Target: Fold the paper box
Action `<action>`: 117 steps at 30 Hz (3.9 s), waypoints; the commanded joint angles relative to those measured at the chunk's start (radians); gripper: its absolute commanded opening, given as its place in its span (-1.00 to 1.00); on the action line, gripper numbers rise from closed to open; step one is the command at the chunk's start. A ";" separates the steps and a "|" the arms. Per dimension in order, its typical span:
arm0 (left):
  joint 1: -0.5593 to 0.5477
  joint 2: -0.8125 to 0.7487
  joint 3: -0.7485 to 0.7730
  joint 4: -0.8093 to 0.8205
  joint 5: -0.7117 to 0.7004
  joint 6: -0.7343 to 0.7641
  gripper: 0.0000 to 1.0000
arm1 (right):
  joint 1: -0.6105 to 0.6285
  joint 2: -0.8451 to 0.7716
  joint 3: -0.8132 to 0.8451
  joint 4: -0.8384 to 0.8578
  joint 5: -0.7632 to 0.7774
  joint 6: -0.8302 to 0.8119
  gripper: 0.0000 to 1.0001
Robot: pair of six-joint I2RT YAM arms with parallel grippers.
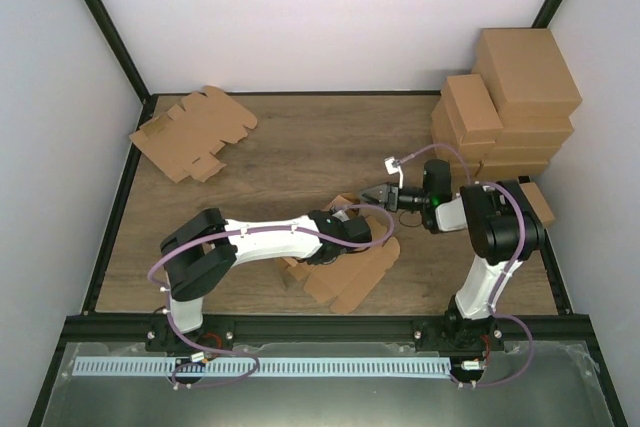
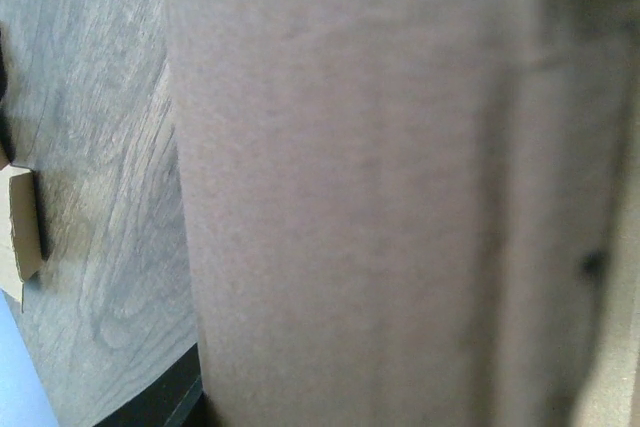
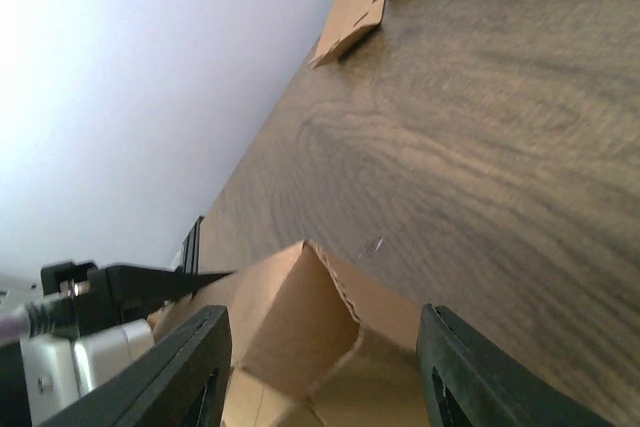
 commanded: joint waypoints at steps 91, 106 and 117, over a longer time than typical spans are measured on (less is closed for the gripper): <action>0.202 -0.360 0.116 0.155 0.620 -0.055 0.66 | 0.359 -0.198 -0.275 0.102 0.707 -0.477 -0.71; 0.436 -0.202 0.033 0.358 0.918 -0.042 0.38 | 0.396 -0.205 -0.282 0.113 0.747 -0.497 -0.68; 0.442 -0.095 -0.003 0.452 0.952 -0.040 0.21 | 0.396 -0.197 -0.277 0.111 0.746 -0.494 -0.65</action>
